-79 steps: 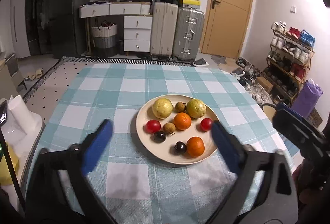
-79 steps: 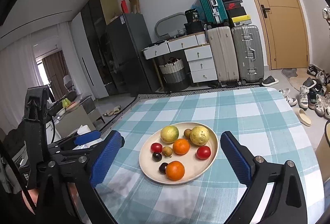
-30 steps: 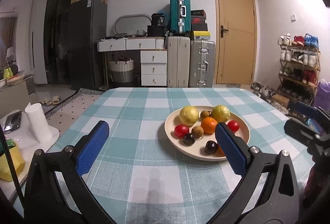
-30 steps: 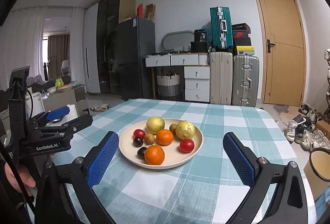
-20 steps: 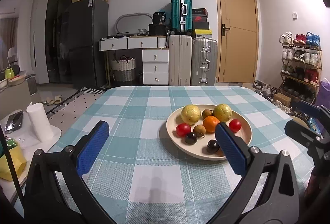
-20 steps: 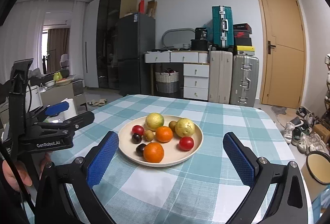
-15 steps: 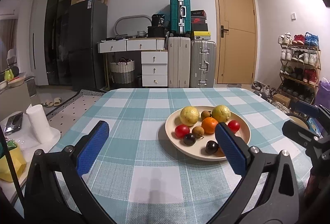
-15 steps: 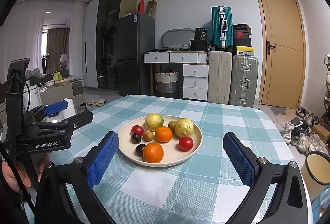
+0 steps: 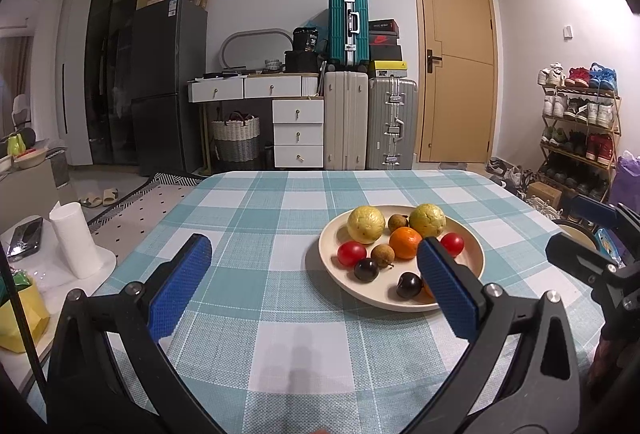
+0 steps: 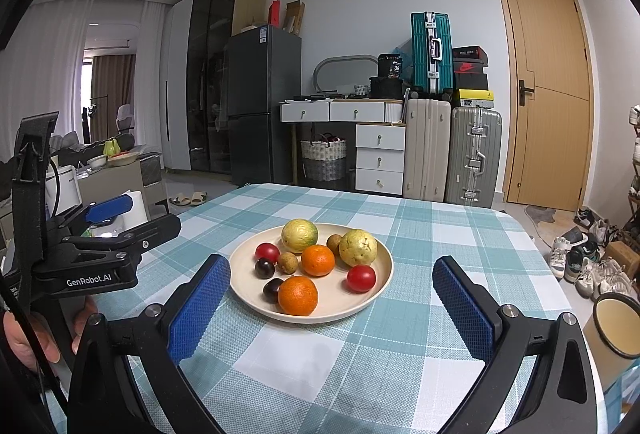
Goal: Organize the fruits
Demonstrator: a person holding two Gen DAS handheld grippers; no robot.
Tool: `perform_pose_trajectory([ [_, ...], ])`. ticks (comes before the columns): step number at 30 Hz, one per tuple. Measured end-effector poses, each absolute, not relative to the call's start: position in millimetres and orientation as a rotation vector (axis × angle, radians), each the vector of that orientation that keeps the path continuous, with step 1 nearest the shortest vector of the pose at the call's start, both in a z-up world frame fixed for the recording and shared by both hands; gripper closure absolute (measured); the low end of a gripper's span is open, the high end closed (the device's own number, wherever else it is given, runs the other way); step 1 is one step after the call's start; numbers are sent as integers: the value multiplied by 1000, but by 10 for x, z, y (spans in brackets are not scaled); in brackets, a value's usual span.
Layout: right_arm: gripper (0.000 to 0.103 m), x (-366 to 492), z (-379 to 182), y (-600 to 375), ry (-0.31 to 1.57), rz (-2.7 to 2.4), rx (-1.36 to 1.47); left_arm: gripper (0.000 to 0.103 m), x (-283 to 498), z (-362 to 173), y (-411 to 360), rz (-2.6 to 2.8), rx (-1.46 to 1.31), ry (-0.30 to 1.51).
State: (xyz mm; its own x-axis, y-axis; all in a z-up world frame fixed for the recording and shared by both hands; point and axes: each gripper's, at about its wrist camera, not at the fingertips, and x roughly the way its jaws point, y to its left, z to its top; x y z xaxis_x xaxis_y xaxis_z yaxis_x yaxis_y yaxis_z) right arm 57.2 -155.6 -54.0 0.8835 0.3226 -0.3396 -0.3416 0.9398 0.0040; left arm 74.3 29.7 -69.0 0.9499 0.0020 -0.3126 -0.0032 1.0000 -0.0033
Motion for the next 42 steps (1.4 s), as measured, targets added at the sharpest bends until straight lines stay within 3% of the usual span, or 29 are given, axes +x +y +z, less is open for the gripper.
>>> perform_pose_trajectory([
  [42,0,567,-544,-1554,343,346,-57,0,761,-680,257,-29,-1,318],
])
